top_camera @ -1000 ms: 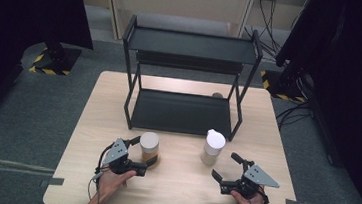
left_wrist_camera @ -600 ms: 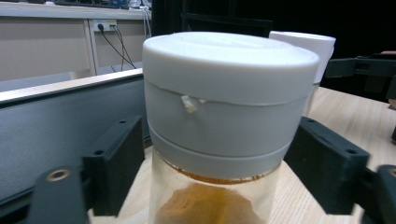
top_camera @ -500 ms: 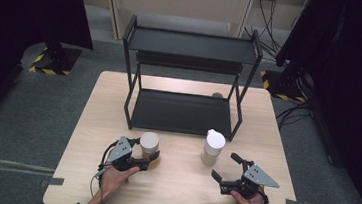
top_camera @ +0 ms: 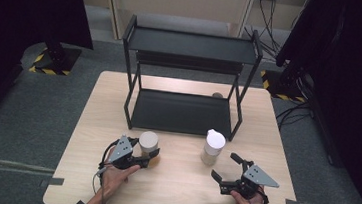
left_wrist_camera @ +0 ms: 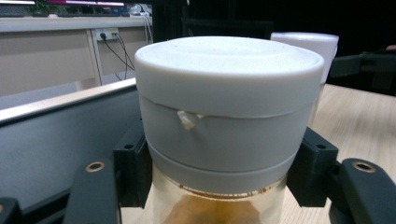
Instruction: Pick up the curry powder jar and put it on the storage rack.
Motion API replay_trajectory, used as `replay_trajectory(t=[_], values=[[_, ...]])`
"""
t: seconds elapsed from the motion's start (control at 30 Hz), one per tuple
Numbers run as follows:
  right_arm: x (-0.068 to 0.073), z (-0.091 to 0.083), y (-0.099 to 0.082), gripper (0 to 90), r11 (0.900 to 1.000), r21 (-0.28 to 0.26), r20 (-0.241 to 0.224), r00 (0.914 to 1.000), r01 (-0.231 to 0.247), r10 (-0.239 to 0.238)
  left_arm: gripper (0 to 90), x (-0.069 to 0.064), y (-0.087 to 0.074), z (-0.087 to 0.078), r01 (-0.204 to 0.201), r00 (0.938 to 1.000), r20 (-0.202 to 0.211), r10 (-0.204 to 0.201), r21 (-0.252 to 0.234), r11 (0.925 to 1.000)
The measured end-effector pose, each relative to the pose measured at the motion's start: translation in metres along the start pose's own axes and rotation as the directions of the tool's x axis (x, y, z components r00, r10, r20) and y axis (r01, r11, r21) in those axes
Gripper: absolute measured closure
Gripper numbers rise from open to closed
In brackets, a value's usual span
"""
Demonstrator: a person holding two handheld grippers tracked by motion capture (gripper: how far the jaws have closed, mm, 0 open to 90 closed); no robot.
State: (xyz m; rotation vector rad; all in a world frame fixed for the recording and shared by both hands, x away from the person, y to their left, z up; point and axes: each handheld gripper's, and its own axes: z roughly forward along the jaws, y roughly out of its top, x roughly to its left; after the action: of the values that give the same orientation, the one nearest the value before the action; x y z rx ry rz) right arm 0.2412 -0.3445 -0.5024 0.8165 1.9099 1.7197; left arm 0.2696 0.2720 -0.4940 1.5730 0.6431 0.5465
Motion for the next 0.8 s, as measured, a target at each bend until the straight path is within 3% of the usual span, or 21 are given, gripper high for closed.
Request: replay_trajectory(t=[0.17, 0.33, 0.8], values=[[0.000, 0.000, 0.000, 0.9, 1.0000, 0.001, -0.001, 1.0000, 0.001, -0.001, 35.6, 0.001, 0.017, -0.005, -0.004, 0.9999, 0.016, 0.004, 0.001, 1.0000], [0.000, 0.000, 0.000, 0.9, 1.0000, 0.001, -0.001, 1.0000, 0.001, -0.001, 35.6, 0.001, 0.027, -0.008, 0.018, 0.9991, 0.038, -0.018, -0.002, 0.9998], [0.000, 0.001, 0.000, 0.9, 1.0000, 0.001, -0.005, 1.0000, 0.000, 0.000, 35.6, 0.001, 0.041, -0.011, -0.007, 0.9984, 0.056, 0.007, -0.001, 1.0000]])
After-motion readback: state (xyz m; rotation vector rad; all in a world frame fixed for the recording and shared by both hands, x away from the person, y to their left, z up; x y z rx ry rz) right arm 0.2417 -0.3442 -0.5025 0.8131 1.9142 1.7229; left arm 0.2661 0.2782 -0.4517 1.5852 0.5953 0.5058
